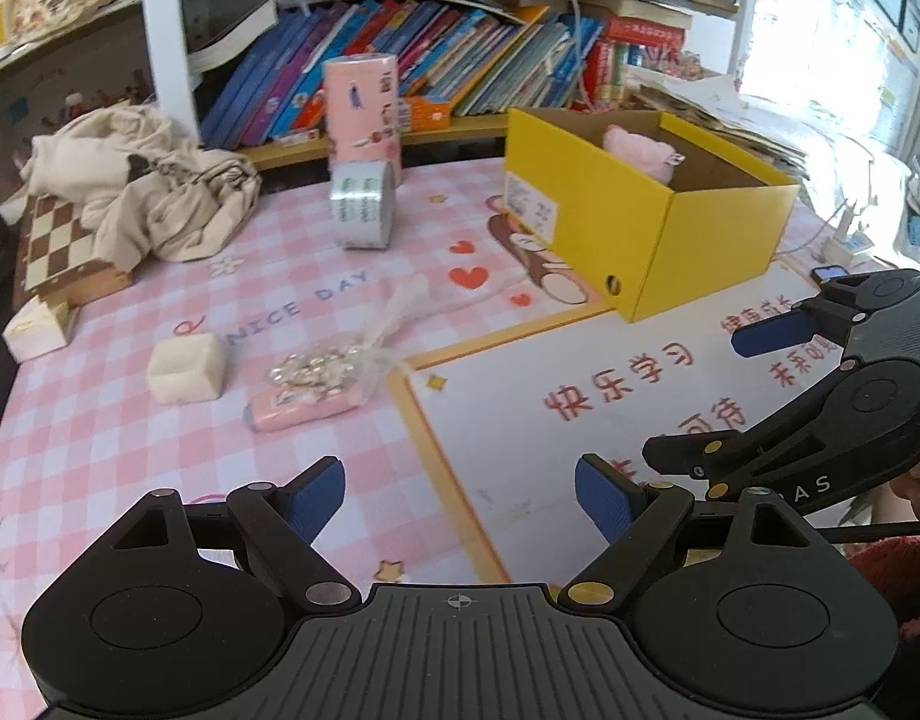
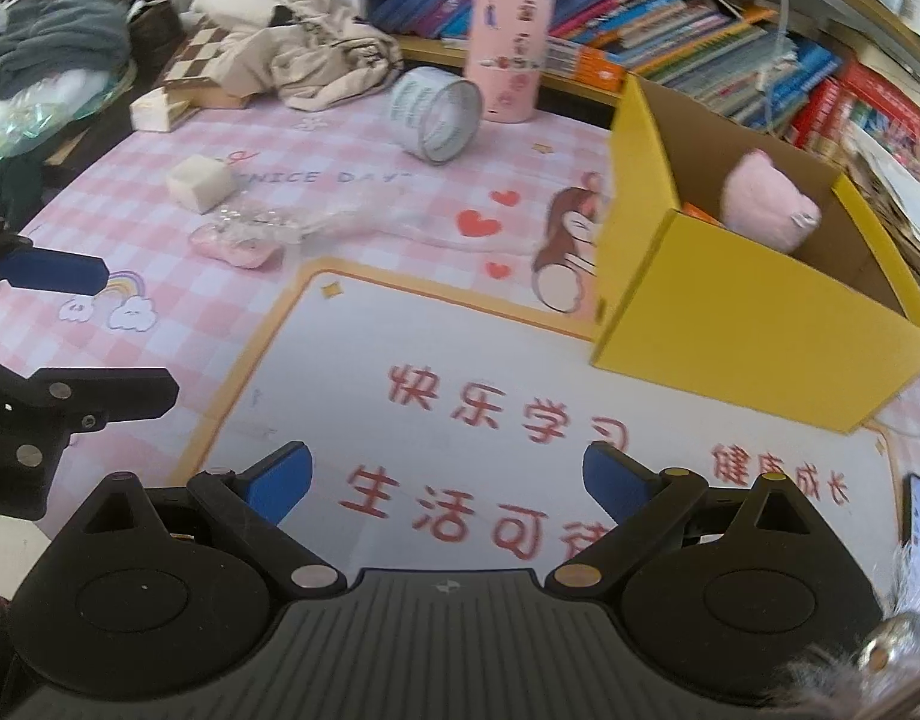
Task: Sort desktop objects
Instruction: 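Move the left gripper toward the pink tube while the right approaches the pearl bracelet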
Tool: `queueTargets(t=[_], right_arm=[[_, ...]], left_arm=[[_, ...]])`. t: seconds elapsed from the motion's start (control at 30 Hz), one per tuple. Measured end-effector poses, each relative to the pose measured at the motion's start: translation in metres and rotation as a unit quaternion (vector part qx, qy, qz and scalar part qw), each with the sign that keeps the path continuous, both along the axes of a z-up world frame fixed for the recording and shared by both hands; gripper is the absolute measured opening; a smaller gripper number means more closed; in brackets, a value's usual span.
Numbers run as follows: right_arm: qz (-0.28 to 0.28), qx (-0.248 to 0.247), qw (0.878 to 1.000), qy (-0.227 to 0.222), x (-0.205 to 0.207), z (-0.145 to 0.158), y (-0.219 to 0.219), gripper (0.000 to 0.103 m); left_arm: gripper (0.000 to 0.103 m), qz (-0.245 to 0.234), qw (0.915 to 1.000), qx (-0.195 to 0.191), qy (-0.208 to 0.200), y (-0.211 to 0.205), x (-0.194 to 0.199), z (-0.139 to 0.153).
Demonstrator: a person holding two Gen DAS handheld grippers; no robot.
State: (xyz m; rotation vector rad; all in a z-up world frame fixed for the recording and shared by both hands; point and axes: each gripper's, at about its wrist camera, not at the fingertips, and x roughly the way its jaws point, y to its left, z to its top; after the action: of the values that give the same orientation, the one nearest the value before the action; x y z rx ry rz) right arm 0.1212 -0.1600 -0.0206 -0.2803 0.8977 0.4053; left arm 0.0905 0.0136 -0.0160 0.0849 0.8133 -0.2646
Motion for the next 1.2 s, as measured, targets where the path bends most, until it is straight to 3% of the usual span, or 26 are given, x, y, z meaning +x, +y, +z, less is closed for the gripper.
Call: queueTargets(t=[0.3, 0.97, 1.2], right_arm=[[0.035, -0.003, 0.999, -0.003, 0.013, 0.001, 0.023, 0.098], [0.128, 0.007, 0.99, -0.053, 0.04, 0.01, 0.067, 0.094], [0.172, 0.013, 0.984, -0.04, 0.054, 0.005, 0.087, 0.068]], left_arm=[[0.092, 0.034, 0.9994, 0.001, -0.004, 0.019, 0.001, 0.001], [0.093, 0.12, 0.9917, 0.008, -0.046, 0.063, 0.027, 0.011], [0.092, 0.14, 0.9895, -0.003, -0.035, 0.075, 0.042, 0.004]])
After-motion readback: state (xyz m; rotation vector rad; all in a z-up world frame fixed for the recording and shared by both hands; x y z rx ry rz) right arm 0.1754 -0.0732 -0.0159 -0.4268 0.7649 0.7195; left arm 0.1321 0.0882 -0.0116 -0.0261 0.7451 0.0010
